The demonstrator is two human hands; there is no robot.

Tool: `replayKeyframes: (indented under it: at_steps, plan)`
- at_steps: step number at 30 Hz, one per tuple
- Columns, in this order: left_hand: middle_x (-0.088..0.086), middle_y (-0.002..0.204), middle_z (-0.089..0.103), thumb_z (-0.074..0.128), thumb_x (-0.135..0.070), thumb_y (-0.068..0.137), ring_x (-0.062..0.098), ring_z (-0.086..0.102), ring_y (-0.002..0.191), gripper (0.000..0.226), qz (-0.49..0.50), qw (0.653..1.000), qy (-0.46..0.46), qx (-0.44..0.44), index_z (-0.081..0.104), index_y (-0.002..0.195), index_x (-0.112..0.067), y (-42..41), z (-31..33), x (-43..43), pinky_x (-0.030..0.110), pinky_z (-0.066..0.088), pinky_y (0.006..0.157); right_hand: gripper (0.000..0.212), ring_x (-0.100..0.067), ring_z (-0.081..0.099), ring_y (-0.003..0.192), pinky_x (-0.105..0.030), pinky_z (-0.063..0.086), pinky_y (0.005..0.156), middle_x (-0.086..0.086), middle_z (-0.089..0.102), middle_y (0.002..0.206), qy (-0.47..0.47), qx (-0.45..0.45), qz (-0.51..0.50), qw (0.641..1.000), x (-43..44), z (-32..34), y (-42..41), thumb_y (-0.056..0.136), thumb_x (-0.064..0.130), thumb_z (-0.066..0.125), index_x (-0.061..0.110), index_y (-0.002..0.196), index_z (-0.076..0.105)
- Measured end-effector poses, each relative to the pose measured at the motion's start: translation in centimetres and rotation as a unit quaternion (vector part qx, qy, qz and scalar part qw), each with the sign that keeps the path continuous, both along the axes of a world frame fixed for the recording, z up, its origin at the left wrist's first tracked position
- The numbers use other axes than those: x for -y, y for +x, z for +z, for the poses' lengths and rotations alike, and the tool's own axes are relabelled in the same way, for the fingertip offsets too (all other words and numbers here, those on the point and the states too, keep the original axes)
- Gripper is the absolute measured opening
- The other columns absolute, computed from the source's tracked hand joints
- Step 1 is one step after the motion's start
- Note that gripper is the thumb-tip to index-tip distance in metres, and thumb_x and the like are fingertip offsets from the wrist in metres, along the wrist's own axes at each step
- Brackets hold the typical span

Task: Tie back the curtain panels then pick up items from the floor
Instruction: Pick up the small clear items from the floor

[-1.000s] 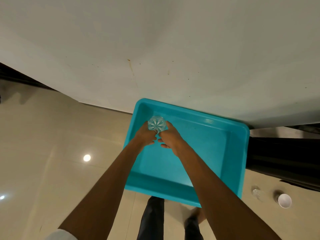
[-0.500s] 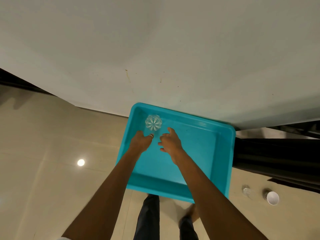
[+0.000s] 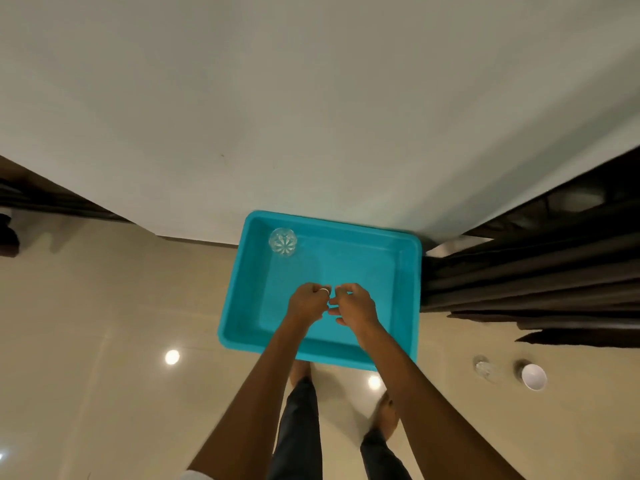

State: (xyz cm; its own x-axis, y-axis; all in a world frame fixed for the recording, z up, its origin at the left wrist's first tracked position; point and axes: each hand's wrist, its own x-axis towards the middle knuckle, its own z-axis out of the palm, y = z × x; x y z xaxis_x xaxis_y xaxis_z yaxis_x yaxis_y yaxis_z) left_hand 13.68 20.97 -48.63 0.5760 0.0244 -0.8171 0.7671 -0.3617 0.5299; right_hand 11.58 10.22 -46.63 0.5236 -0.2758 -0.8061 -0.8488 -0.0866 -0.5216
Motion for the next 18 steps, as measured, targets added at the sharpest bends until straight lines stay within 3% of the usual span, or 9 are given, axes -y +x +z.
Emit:
replayKeyframes:
  at_steps: [3, 7, 13, 18]
  plan:
    - [0.014, 0.095, 0.072, 0.055, -0.025, 0.097, 0.03, 0.07, 0.086, 0.024, 0.012, 1.0, 0.002, 0.002, 0.062, 0.075, -0.02, -2.9, 2.3, 2.8, 0.036, 0.056, 0.076, 0.029, -0.025, 0.076, 0.088, -0.032, 0.057, 0.071, -0.012, 0.075, 0.108, 0.005, 0.016, -0.011, 1.0, 3.0, 1.6, -3.1, 0.103, 0.029, 0.049, 0.012, 0.124, 0.062]
    - [0.008, 0.096, 0.07, 0.053, -0.022, 0.099, 0.023, 0.066, 0.085, 0.02, 0.001, 1.0, 0.01, 0.011, 0.062, 0.081, -0.021, -7.3, 5.3, 6.9, 0.038, 0.056, 0.081, 0.028, -0.018, 0.073, 0.08, -0.031, 0.056, 0.068, -0.008, 0.075, 0.099, 0.019, 0.041, -0.03, 0.999, 7.3, 3.9, -7.7, 0.105, 0.03, 0.047, 0.011, 0.119, 0.063]
    - [0.019, 0.112, 0.072, 0.051, -0.017, 0.1, 0.036, 0.071, 0.104, 0.027, 0.003, 1.0, -0.007, 0.021, 0.067, 0.115, -0.001, -15.0, 8.5, 14.1, 0.052, 0.055, 0.097, 0.024, -0.024, 0.075, 0.086, -0.024, 0.054, 0.058, -0.013, 0.075, 0.107, 0.024, 0.068, -0.096, 0.993, 13.6, 6.7, -15.7, 0.105, 0.026, 0.048, 0.01, 0.113, 0.064]
    - [0.017, 0.113, 0.071, 0.049, -0.016, 0.102, 0.035, 0.069, 0.104, 0.025, -0.002, 1.0, -0.014, 0.024, 0.066, 0.116, -0.005, -20.8, 10.6, 19.3, 0.05, 0.056, 0.097, 0.02, -0.024, 0.074, 0.088, -0.037, 0.061, 0.08, -0.011, 0.076, 0.103, 0.004, 0.058, -0.156, 0.986, 17.6, 7.8, -21.4, 0.104, 0.024, 0.049, 0.014, 0.104, 0.065]
